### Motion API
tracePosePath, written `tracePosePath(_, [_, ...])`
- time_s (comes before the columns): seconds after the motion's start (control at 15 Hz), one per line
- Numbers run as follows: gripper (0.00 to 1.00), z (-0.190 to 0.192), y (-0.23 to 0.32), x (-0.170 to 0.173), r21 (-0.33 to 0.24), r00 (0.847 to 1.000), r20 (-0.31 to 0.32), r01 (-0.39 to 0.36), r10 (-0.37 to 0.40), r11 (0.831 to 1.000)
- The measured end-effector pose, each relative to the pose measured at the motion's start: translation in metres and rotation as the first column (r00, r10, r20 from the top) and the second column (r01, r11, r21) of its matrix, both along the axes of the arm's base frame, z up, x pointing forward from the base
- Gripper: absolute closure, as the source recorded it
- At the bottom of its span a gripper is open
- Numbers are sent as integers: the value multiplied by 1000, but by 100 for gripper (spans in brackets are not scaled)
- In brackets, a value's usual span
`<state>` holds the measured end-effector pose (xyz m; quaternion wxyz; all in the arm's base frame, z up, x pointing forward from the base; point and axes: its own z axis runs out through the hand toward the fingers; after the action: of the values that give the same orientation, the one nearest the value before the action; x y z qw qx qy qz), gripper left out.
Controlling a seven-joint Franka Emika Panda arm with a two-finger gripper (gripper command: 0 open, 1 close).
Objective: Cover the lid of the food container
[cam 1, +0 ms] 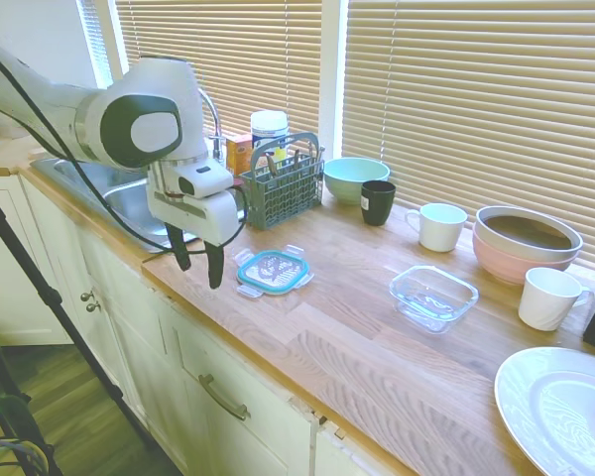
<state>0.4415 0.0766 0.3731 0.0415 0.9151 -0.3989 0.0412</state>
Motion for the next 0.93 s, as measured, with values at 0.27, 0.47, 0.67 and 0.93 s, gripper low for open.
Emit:
tracePosePath(0.27, [0,19,33,29,-89,1000,9,24,-23,996])
tracePosePath(0.47, [0,29,47,59,-132,999,9,32,-31,991])
tracePosePath(0.67, [0,25,63,81,-186,999,-5,34,-36,982])
tracePosePath(0.93, [0,5,79,98,-230,999,-34,15,-23,973])
